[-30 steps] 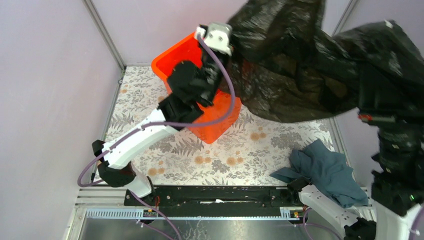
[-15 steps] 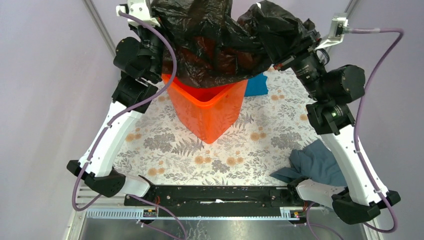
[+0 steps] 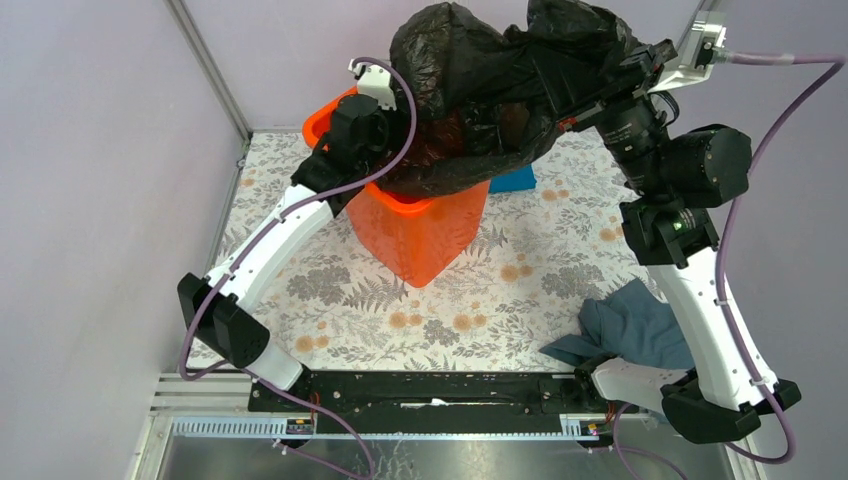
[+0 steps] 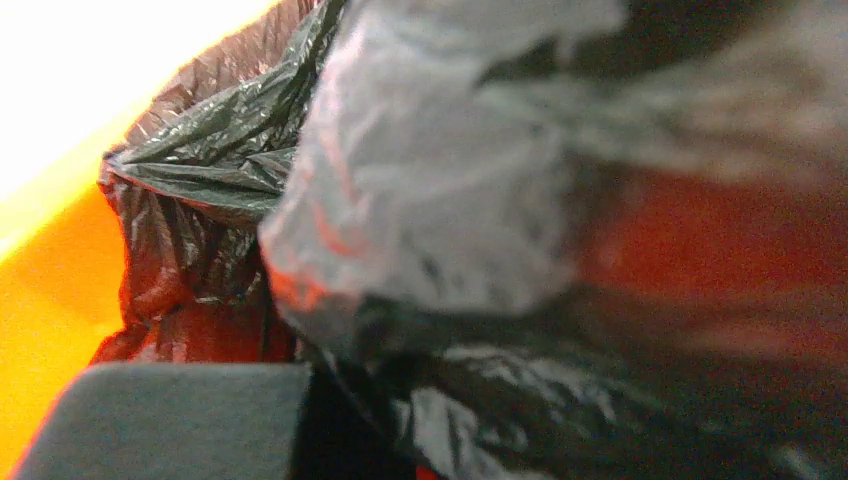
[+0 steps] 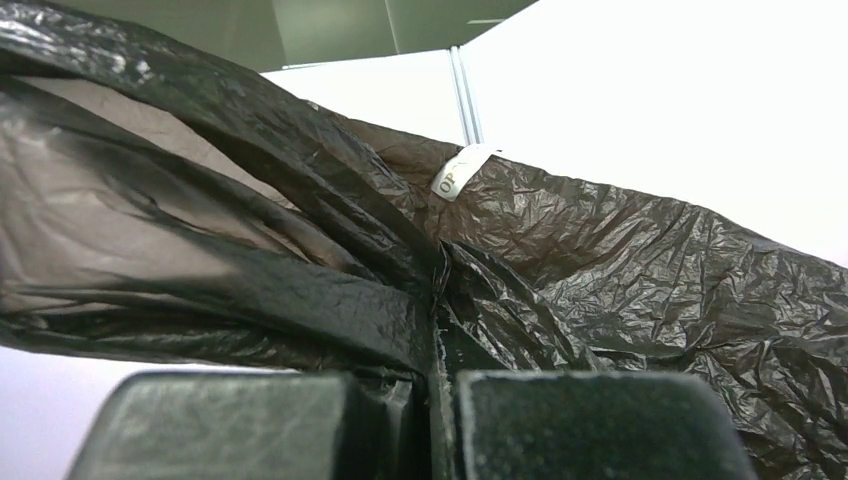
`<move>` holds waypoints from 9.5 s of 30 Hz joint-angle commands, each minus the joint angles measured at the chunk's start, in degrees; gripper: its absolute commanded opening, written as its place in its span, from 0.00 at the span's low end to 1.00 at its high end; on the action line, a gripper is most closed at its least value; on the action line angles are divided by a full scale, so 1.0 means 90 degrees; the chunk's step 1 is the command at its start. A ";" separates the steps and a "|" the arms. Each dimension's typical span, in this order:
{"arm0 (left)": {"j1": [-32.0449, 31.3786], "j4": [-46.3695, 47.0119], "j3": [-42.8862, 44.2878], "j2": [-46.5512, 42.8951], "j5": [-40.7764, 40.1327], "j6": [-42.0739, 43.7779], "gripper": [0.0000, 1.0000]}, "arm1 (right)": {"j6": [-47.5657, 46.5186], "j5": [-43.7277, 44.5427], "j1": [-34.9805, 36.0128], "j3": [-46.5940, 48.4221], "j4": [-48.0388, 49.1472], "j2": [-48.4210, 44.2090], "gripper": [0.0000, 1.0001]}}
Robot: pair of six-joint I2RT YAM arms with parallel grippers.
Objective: Put the trash bags into the trash bin
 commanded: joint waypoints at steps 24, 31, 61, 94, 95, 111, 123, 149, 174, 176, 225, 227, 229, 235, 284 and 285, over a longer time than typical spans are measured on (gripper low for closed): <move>0.0084 -0.1495 0.0378 -0.2443 0.3610 -0.1456 0.99 | 0.0536 -0.0692 0.0036 0.2474 0.0318 0.3144 0.00; -0.0156 -0.1155 0.1148 -0.1121 0.4442 -0.1126 0.99 | 0.1679 -0.0350 0.0083 0.2651 0.1004 0.3456 0.00; 0.0078 -0.2292 0.1253 -0.1751 0.1865 0.0286 0.99 | 0.1245 -0.0977 0.0176 0.1876 0.0233 0.2738 0.00; 0.0941 -0.1946 0.1763 0.0692 0.2338 -0.1168 0.54 | 0.1586 -0.3279 0.0177 0.0404 0.0916 0.2399 0.00; 0.0942 -0.1980 0.1625 0.0561 0.2240 -0.1135 0.54 | 0.1355 -0.3105 0.0170 0.0376 0.0784 0.2436 0.00; 0.2406 -0.3309 0.2969 0.0228 0.0742 -0.0749 0.99 | 0.0794 -0.2418 0.0175 0.0598 -0.0287 0.2501 0.00; 0.2797 -0.2295 0.0620 -0.0141 0.3369 -0.1409 0.83 | 0.0815 -0.2488 0.0235 0.0258 -0.0692 0.1969 0.00; 0.1811 -0.2782 0.2077 -0.0719 0.2113 -0.0786 0.99 | -0.1057 -0.0778 0.0313 0.0447 -0.2929 0.1466 0.00; -0.0631 -0.0348 0.1891 -0.1298 0.2668 -0.2722 0.95 | -0.1767 -0.0500 0.1257 0.0740 -0.3250 0.1698 0.00; -0.0640 -0.0386 0.1916 -0.1256 0.2347 -0.2866 0.85 | -0.1790 -0.0342 0.1376 0.0725 -0.3228 0.1712 0.00; -0.0638 -0.0973 -0.0345 -0.4010 0.0140 -0.2024 0.00 | -0.1261 0.4034 0.1752 -0.0793 -0.4617 -0.1141 0.73; -0.0640 -0.1024 -0.0214 -0.3914 -0.0005 -0.1929 0.00 | -0.1396 0.4101 0.1751 -0.0935 -0.4586 -0.1247 0.74; -0.0638 -0.1106 -0.0001 -0.3760 -0.0108 -0.1803 0.00 | -0.1403 0.4267 0.1751 -0.0937 -0.4747 -0.1282 0.78; -0.0639 -0.1442 0.0676 -0.3308 -0.0444 -0.1707 0.00 | -0.0779 0.4198 0.1751 -0.1571 -0.4021 -0.1613 0.90; 0.2754 -0.2356 0.3027 0.0251 0.3406 -0.2013 0.00 | -0.1038 -0.0758 -0.2684 0.2069 -0.5720 0.2326 0.31; 0.2775 -0.2359 0.3027 0.0304 0.3444 -0.2036 0.00 | -0.1219 -0.0271 -0.2688 0.2494 -0.6181 0.2488 0.37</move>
